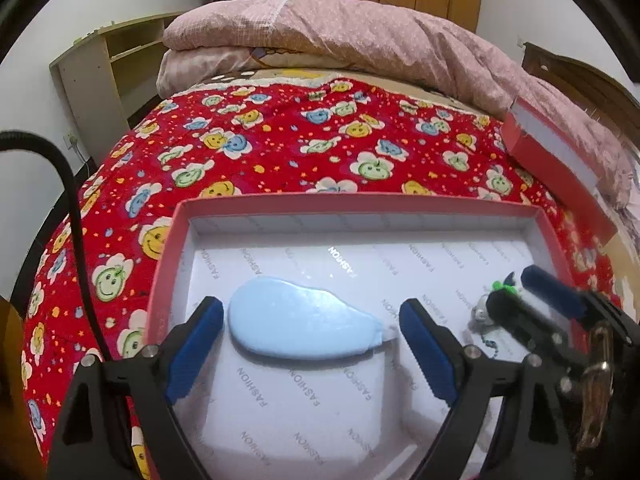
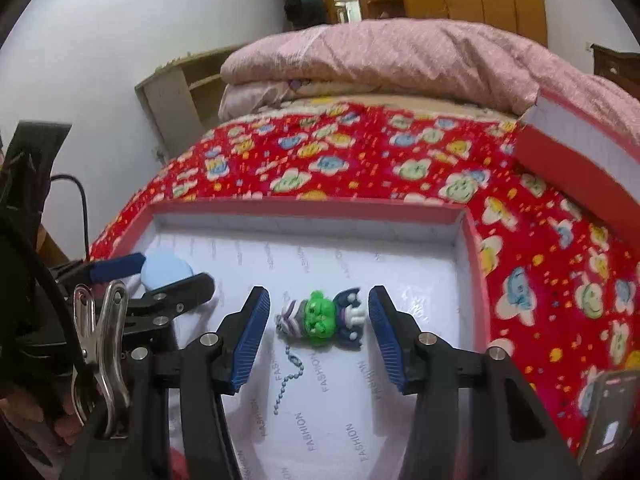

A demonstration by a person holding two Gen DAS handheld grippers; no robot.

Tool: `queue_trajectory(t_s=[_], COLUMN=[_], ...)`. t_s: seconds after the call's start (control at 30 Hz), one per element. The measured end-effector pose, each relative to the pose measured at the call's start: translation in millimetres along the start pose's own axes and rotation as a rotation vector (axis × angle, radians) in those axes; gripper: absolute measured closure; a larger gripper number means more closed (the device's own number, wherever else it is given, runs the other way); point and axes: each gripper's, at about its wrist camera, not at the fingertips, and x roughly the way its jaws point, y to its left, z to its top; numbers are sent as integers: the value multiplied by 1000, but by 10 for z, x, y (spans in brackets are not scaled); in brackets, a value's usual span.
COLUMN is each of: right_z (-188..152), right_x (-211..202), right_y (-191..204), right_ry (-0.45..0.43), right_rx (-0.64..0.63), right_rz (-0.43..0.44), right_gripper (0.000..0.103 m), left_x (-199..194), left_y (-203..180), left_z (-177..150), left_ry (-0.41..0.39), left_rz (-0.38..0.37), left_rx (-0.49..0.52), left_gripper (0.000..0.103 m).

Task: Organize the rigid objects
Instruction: 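Lower both objects into the tray and open both tools, then withdraw both tools from the tray back toward the remaining objects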

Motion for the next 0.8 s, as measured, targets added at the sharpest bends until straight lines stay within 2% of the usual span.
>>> queue_trajectory(t_s=[0.2,0.47,0.8], right_z=[52,69,-34], right_x=[-156,-550,-1084], right_y=[-5,122,263], right_ry=[-22,-101,-134], right_rx=[14,-10,-4], right_rz=[11,9,49], right_gripper=[49,49,49], left_x=[-228,-592,-1078], left_y=[-3,-93,-192], left_z=[21,-48,-301], left_ry=[-42,-79,-112], left_rz=[-8,-17,-17], left_rx=[-1,15,41], left_gripper=[10,11,11])
